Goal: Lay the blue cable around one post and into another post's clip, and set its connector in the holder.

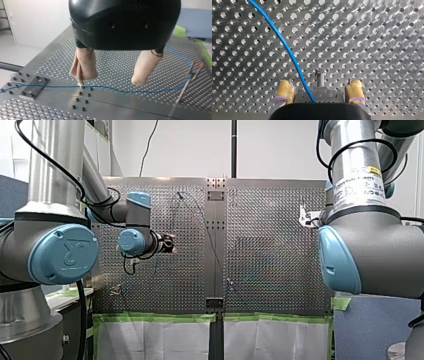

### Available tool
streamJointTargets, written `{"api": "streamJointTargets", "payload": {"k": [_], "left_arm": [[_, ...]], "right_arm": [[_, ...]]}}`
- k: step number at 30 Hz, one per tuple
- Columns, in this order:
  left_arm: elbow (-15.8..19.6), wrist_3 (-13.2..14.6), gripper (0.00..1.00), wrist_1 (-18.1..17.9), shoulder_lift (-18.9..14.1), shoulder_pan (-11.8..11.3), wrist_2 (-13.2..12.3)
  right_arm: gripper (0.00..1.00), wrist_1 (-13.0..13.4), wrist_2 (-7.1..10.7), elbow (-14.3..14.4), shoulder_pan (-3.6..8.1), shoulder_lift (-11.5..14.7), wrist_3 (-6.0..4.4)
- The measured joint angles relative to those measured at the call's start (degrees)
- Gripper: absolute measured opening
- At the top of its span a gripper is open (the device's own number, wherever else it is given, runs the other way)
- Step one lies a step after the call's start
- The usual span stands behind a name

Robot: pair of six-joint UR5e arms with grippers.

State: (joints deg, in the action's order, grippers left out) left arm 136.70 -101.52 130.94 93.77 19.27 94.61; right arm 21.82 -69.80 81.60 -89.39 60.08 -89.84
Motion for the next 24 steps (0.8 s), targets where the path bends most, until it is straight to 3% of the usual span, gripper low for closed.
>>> {"api": "streamJointTargets", "payload": {"k": [12, 24], "left_arm": [[0.03, -0.65, 1.00, -5.31, 0.03, 0.05, 1.08], [0.33, -0.37, 1.00, -4.00, 0.04, 0.24, 5.68]], "right_arm": [[0.98, 0.03, 0.01, 0.00, 0.01, 0.00, 0.00], [0.98, 0.04, 0.00, -0.01, 0.00, 0.00, 0.00]]}}
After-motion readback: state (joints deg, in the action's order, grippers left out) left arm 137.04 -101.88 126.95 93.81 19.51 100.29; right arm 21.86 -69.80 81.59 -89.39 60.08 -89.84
